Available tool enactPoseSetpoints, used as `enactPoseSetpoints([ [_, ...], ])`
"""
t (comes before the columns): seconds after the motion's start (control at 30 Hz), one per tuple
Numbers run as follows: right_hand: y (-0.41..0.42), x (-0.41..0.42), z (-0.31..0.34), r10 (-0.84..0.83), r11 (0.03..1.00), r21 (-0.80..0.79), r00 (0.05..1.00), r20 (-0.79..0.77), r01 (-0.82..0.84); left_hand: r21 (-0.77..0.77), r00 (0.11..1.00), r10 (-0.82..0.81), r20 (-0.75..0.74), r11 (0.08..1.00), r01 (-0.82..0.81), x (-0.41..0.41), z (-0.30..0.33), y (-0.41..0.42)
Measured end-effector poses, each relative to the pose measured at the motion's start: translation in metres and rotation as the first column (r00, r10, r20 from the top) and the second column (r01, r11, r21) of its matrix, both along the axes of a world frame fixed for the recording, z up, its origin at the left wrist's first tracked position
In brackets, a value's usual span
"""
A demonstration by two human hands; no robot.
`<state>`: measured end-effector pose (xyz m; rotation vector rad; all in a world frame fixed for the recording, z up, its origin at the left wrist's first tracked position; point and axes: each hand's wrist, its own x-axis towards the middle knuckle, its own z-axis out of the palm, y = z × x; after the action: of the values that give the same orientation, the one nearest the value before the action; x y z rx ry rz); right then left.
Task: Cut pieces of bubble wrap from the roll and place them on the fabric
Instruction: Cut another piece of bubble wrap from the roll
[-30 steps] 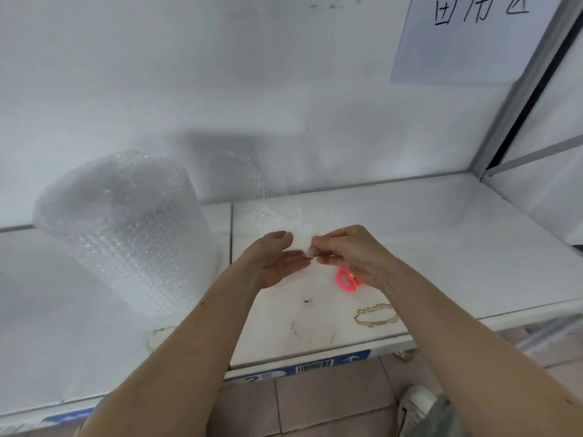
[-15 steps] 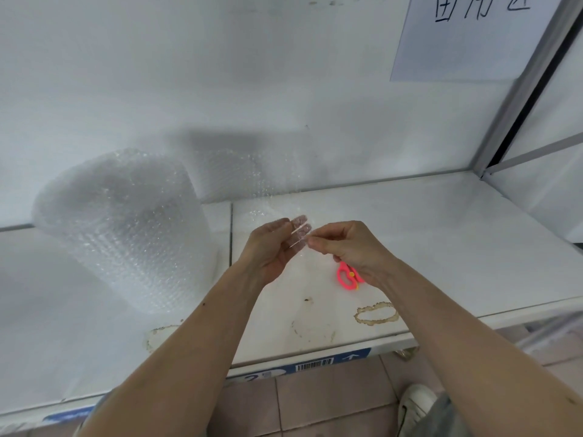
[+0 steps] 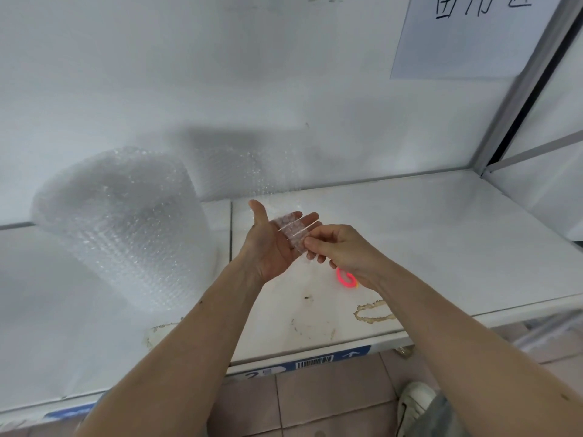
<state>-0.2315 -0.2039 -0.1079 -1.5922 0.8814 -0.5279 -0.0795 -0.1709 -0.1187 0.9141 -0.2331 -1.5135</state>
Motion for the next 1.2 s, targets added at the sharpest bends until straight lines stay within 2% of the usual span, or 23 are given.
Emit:
enactPoseSetpoints([
  [0.1, 0.0, 0.001, -0.001, -0.017, 1.0, 0.003, 1.0, 0.001, 0.017, 0.004, 1.0, -0.021, 0.017, 1.0, 0.021, -0.001, 0.001, 0.001],
  [0.2, 0.0, 0.002, -0.001, -0.041, 0.999, 0.001, 0.999, -0.011, 0.041, -0.029, 0.994, -0.056, 0.094, 0.998, 0.059, 0.0, 0.0, 0.004],
  [0.37, -0.002, 0.003, -0.005, -0.079, 0.997, 0.01, 0.996, -0.053, 0.079, -0.092, 0.987, -0.036, 0.16, 0.994, 0.052, -0.003, -0.004, 0.007],
  [0.5, -0.005, 0.003, -0.003, -0.242, 0.97, -0.056, 0.967, -0.083, 0.238, -0.087, 0.962, -0.028, 0.271, 0.995, 0.053, -0.003, -0.005, 0.005],
  [0.57, -0.008, 0.002, -0.001, -0.32, 0.943, -0.108, 0.947, -0.042, 0.314, -0.058, 0.925, -0.074, 0.373, 0.993, 0.102, -0.003, -0.006, 0.005],
  [0.67, -0.008, 0.002, 0.001, -0.295, 0.942, -0.168, 0.955, 0.001, 0.291, -0.019, 0.859, -0.218, 0.463, 0.967, 0.256, -0.006, -0.003, 0.01],
  [0.77, -0.007, 0.001, 0.002, -0.217, 0.965, -0.154, 0.976, -0.015, 0.212, 0.018, 0.805, -0.33, 0.493, 0.929, 0.37, -0.01, -0.002, 0.014],
  [0.87, -0.004, 0.0, 0.004, -0.171, 0.985, -0.02, 0.983, 0.064, 0.173, 0.058, 0.757, -0.394, 0.521, 0.901, 0.43, -0.01, -0.002, 0.016],
  [0.93, -0.004, -0.001, 0.004, -0.166, 0.986, -0.019, 0.981, 0.099, 0.169, 0.056, 0.745, -0.415, 0.523, 0.888, 0.456, -0.011, -0.002, 0.016],
  [1.07, -0.008, -0.001, 0.0, -0.214, 0.977, 0.03, 0.964, 0.155, 0.212, 0.043, 0.776, -0.385, 0.5, 0.906, 0.422, -0.01, -0.001, 0.016],
  [1.2, -0.016, -0.003, -0.003, -0.297, 0.952, -0.034, 0.943, 0.148, 0.305, 0.101, 0.761, -0.367, 0.534, 0.922, 0.374, -0.008, 0.0, 0.018],
])
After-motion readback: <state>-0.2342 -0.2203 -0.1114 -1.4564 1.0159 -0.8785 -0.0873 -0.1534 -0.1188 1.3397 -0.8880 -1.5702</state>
